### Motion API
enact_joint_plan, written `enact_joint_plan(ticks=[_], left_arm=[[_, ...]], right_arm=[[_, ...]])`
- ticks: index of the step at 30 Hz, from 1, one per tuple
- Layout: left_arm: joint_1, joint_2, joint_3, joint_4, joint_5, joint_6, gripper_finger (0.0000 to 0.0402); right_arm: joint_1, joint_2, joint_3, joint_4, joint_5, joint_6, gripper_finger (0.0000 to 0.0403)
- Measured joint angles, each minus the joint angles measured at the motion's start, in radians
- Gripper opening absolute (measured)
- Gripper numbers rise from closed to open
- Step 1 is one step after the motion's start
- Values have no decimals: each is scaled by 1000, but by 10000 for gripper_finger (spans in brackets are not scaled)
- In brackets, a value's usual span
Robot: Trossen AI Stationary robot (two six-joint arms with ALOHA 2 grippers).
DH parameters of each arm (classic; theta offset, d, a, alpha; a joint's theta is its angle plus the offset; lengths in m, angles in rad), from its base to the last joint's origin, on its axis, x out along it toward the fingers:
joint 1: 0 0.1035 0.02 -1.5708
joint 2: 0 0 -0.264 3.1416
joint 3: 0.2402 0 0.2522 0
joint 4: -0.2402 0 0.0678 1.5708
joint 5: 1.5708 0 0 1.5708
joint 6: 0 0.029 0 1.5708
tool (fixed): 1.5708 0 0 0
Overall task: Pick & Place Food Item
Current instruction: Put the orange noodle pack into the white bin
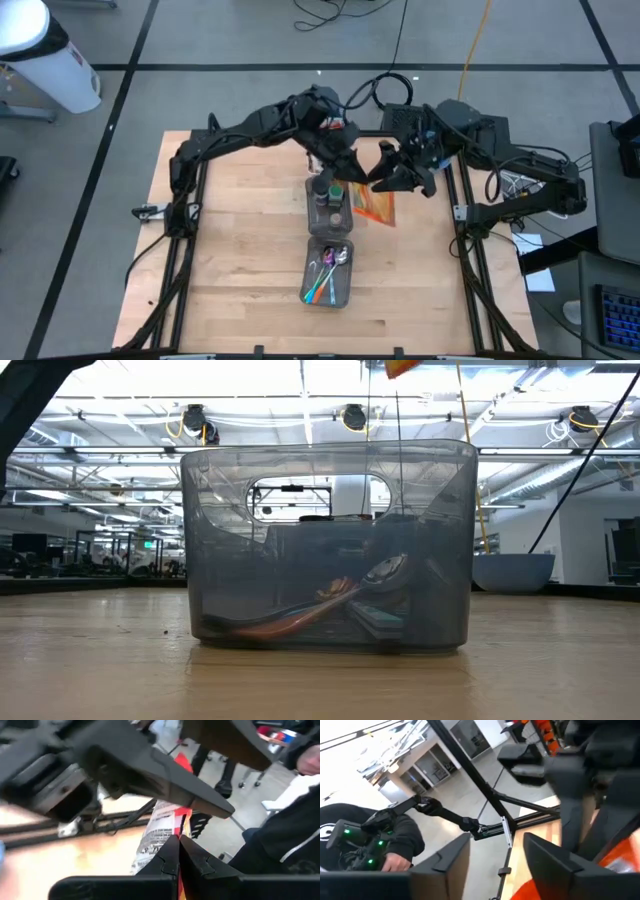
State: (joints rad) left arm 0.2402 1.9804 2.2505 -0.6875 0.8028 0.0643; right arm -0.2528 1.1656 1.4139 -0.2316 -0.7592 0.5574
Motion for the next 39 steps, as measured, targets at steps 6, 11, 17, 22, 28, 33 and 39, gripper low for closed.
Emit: enact_joint_plan(ticks=[6, 11, 17, 22, 28, 33, 39], left_arm=[[55, -42, 0, -120, -62, 21, 4], [103, -86, 0, -243, -174, 65, 3], [150, -137, 0, -339, -300, 92, 3], [180, -159, 1, -338, -400, 137, 3], [249, -124, -45, -339, -405, 138, 3], [305, -108, -126, -300, -413, 123, 2], [345, -105, -284, -176, -433, 63, 2]], right_arm=[[-66, -7, 0, -3, 6, 47, 225], [-112, -35, 0, -49, 88, 48, 233], [-152, -107, 0, -274, 428, -56, 221], [-153, -158, -5, -359, 572, -140, 218], [-140, -194, -97, -285, 576, -120, 217], [-113, -225, -241, -188, 576, -57, 217], [-98, -281, -491, 101, 575, 86, 217]])
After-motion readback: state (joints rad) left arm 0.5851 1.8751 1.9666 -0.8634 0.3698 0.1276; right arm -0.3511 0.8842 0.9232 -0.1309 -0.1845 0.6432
